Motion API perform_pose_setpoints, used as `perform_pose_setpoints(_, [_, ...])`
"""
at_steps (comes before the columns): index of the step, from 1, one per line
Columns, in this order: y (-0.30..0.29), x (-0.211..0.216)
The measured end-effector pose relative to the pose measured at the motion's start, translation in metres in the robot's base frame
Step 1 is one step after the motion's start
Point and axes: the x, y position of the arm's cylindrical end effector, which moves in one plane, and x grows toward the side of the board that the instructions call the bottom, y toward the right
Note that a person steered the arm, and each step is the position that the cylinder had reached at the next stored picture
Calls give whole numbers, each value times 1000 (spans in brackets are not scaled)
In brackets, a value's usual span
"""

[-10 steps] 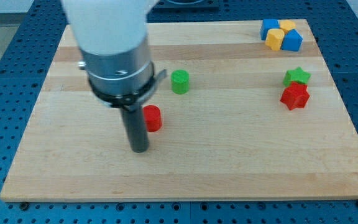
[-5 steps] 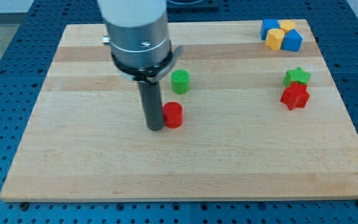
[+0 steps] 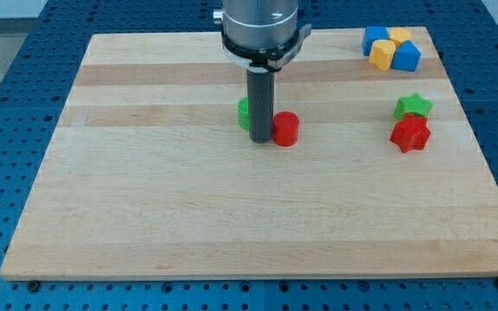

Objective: Slide the red circle closer to the red star

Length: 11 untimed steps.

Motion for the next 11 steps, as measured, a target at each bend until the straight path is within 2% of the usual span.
perform_pose_setpoints(5, [107, -15])
perform_pose_setpoints(11, [126, -4])
